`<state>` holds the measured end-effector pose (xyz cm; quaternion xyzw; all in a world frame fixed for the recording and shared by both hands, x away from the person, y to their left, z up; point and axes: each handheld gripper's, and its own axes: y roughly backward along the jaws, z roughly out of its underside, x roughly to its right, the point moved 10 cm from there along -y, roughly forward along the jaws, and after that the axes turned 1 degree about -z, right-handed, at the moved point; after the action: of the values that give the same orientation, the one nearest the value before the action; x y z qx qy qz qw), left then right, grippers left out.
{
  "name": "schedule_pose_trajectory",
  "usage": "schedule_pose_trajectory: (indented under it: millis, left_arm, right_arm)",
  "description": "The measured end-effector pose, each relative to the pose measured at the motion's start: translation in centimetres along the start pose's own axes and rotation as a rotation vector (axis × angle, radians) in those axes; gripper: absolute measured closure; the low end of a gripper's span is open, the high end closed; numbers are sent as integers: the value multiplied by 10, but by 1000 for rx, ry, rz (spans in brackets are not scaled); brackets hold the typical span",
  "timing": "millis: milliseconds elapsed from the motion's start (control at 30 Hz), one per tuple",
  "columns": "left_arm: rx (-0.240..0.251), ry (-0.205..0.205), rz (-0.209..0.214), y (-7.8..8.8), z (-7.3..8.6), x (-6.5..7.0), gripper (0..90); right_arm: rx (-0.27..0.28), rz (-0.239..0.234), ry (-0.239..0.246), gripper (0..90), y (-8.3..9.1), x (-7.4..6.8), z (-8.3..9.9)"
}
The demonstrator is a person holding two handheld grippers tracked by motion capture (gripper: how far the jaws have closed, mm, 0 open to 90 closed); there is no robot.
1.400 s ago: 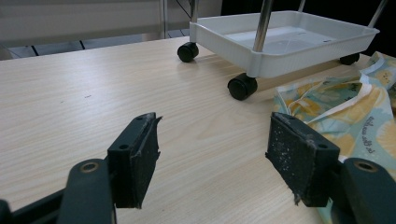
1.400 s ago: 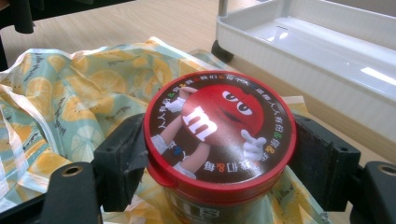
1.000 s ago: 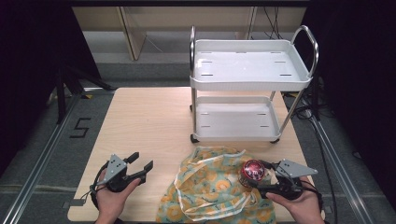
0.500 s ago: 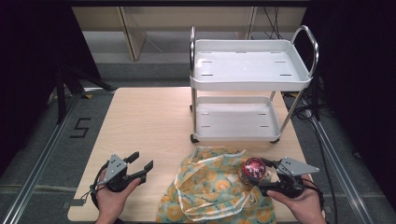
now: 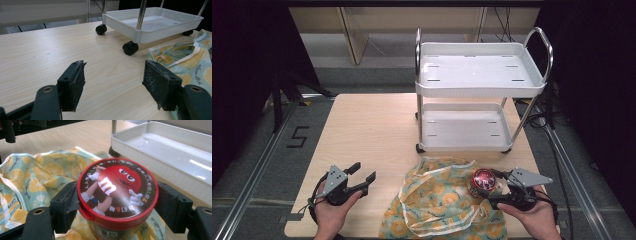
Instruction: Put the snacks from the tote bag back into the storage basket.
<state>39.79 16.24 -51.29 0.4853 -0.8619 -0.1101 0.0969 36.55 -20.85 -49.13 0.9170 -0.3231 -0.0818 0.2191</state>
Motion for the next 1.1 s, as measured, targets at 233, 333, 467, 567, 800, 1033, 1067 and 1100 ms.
schedule_pose_trajectory:
  millis: [233,333,467,567,800,1033,1067,1100]
  left_arm:
    - [0,4,-3,0,0,0,330]
    - [4,1,-1,-1,0,0,330]
    - [-3,5,-6,0,0,0,329]
    - [-5,6,-7,-1,0,1,330]
    - [-6,2,-8,-1,0,0,329]
    - [-3,1,-6,-1,-1,0,329]
    - [-3,0,-5,-1,-1,0,329]
    - [-3,0,-5,-1,-1,0,329]
  right_arm:
    - [13,4,11,261,0,4,-5]
    - [13,1,18,261,1,5,-8]
    - [12,-14,7,261,0,2,-10]
    - [18,-4,17,261,-1,3,-13]
    - [19,-10,22,261,-2,4,-20]
    - [38,3,33,261,-4,9,-23]
    - [28,-11,17,261,-5,7,-22]
    - [24,-15,17,261,-5,7,-21]
